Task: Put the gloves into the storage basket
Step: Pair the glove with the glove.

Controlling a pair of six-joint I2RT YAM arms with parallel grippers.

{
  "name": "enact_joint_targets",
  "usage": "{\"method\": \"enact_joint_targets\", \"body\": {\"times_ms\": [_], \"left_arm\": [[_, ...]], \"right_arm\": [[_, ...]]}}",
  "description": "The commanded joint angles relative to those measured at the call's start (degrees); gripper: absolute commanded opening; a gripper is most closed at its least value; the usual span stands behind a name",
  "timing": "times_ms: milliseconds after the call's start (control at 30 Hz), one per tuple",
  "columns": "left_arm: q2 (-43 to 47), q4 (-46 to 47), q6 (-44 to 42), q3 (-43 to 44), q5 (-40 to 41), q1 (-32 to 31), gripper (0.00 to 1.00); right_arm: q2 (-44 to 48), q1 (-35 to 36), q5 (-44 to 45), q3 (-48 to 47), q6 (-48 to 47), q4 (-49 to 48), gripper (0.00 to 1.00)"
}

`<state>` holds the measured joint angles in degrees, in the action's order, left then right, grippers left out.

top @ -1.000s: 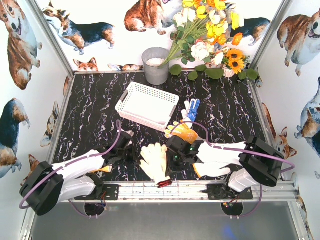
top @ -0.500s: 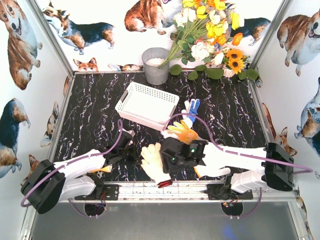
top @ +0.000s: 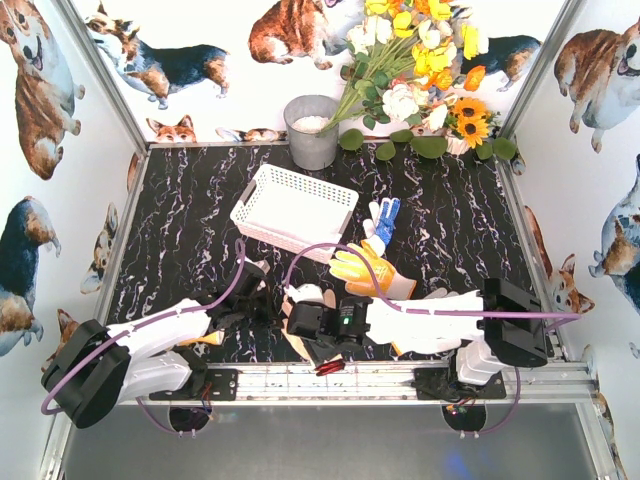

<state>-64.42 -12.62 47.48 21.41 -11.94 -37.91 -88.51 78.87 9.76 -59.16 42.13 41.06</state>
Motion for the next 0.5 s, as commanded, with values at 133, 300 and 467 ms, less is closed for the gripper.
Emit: {"method": "enact_joint_targets", "body": {"times_ms": [133, 300, 467], "left_arm": [[0.15, -1.18, -1.34, -1.0, 1.1, 0.29, 0.0], [0.82, -1.35, -1.17, -1.26, 1.28, 0.29, 0.0], [1.05, -1.35, -1.08, -1.33, 1.31, 0.29, 0.0]], "right_arm": [[-2.76, 1.02, -0.74, -0.05, -1.44, -3.52, 0.43], [-4.84, 1.1, -1.06, 0.18, -1.05, -3.44, 0.41], [-5.73, 1.11, -1.29, 0.67, -0.91, -3.79, 0.32]]}}
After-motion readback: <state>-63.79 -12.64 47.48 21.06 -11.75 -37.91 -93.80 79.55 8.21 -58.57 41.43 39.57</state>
